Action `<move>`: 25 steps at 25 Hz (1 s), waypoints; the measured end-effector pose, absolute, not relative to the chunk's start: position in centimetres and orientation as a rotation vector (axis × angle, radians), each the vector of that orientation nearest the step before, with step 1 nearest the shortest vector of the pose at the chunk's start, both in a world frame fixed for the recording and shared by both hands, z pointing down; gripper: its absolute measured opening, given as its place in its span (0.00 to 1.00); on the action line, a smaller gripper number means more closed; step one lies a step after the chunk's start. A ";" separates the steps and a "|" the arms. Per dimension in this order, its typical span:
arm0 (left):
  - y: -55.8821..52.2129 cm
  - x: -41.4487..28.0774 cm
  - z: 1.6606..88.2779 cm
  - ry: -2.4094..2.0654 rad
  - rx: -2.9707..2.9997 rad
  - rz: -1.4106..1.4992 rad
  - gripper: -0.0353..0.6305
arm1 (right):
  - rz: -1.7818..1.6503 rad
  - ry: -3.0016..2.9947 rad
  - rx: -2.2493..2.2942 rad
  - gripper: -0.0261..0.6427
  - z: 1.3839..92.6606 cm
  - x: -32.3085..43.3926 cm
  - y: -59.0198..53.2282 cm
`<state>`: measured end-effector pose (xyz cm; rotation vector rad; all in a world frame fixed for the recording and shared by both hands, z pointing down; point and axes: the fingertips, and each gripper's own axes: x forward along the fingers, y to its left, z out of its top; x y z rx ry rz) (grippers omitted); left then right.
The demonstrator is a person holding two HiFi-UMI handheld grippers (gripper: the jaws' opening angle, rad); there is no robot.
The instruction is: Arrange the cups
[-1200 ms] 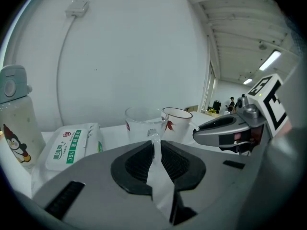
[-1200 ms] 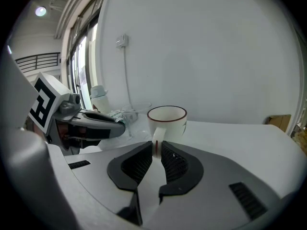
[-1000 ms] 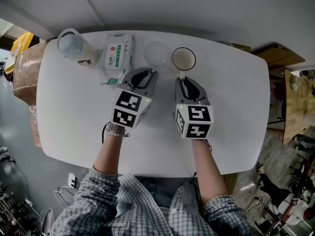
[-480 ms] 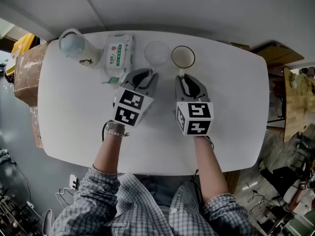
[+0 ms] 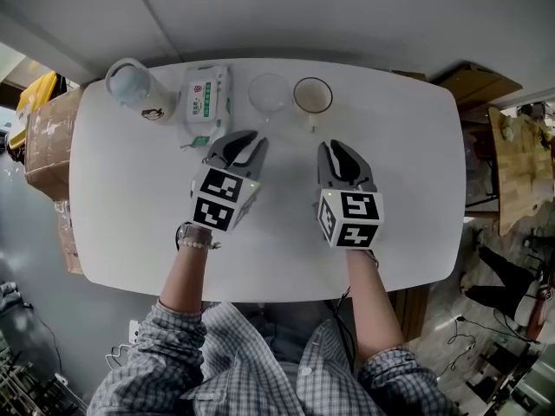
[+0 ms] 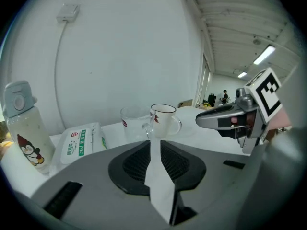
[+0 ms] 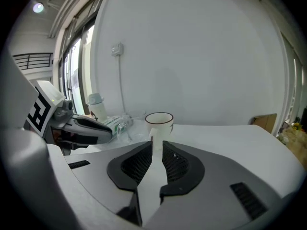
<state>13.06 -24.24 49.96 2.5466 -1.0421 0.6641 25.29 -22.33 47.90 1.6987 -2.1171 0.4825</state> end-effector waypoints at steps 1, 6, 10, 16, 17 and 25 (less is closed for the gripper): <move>-23.8 12.9 49.5 -1.037 2.558 0.666 0.14 | 0.481 -2.114 1.716 0.14 47.5 25.5 -21.8; -20.9 11.9 47.2 -0.942 2.641 0.668 0.08 | 0.419 -2.112 1.751 0.13 45.2 25.2 -19.5; -18.8 11.0 44.4 -0.885 2.727 0.661 0.07 | 0.371 -2.143 1.762 0.12 42.7 24.0 -17.8; -15.7 9.1 39.8 -0.847 2.798 0.558 0.07 | 0.295 -2.208 1.766 0.12 38.6 22.0 -14.8; -15.2 8.8 39.2 -0.843 2.813 0.558 0.07 | 0.281 -2.219 1.762 0.11 38.0 21.7 -14.4; -12.1 5.7 35.7 -0.837 2.867 0.509 0.07 | 0.155 -2.292 1.722 0.11 33.3 19.3 -12.3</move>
